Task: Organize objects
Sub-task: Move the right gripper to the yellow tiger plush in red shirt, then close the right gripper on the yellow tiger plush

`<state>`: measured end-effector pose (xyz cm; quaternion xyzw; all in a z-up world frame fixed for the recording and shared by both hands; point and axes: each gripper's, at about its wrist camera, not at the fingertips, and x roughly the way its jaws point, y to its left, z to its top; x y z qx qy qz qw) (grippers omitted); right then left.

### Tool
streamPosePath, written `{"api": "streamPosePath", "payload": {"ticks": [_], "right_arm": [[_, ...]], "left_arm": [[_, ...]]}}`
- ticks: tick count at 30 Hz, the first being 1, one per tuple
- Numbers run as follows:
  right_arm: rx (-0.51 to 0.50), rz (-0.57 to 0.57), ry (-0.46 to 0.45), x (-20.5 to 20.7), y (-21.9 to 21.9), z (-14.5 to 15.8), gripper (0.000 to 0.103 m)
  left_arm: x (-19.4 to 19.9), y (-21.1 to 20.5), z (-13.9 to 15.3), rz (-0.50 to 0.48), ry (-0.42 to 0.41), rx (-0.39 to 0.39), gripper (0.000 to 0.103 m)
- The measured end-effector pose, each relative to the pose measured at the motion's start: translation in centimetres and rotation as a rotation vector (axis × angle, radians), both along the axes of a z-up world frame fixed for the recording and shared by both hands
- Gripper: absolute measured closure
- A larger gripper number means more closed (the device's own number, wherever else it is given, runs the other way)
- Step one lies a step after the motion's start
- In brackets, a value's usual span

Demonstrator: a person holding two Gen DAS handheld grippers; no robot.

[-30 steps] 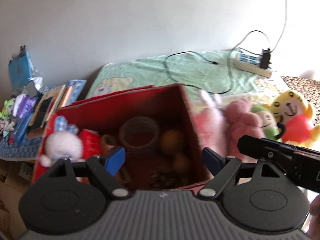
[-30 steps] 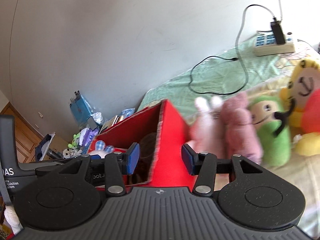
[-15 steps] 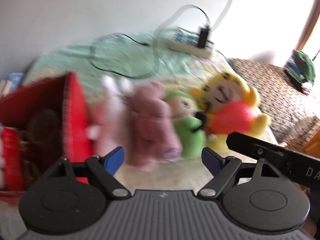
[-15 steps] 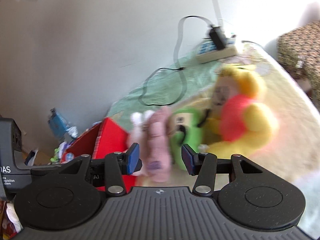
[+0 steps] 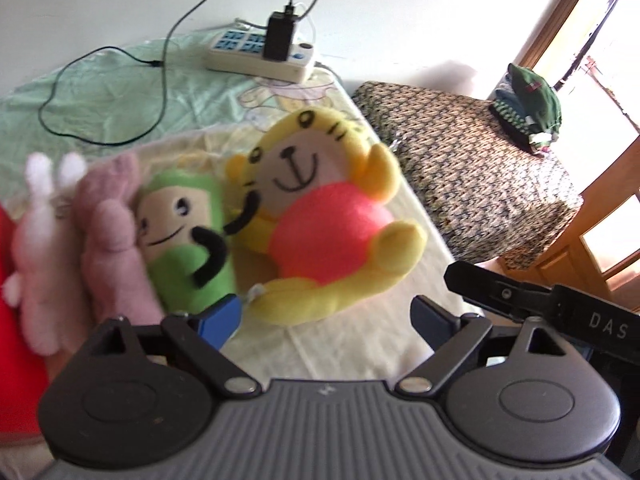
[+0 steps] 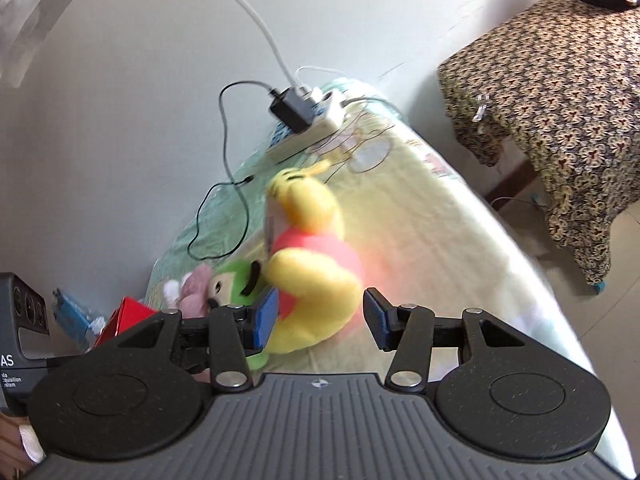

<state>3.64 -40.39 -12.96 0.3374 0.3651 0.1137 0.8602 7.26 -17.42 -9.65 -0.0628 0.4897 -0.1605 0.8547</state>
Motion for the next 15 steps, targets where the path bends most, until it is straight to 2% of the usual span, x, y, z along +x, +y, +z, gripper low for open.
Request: {"api": "streamPosePath", "payload": {"ticks": [7, 12, 15], "right_arm": [[0.091, -0.027, 0.001, 2.9, -2.1, -0.4, 0.052], [0.139, 0.007, 0.030, 5.5, -1.6, -1.7, 0.052], [0.170, 0.041, 0.066, 6.9, -1.2, -2.6, 0.052]], "left_arm": [[2.4, -1.3, -0.2, -0.012, 0.003, -0.095, 0.009], [4.4, -1.3, -2.0, 0.009, 0.075, -0.156, 0.009], [5.3, -1.2, -3.4, 0.026, 0.115, -0.156, 0.009]]}}
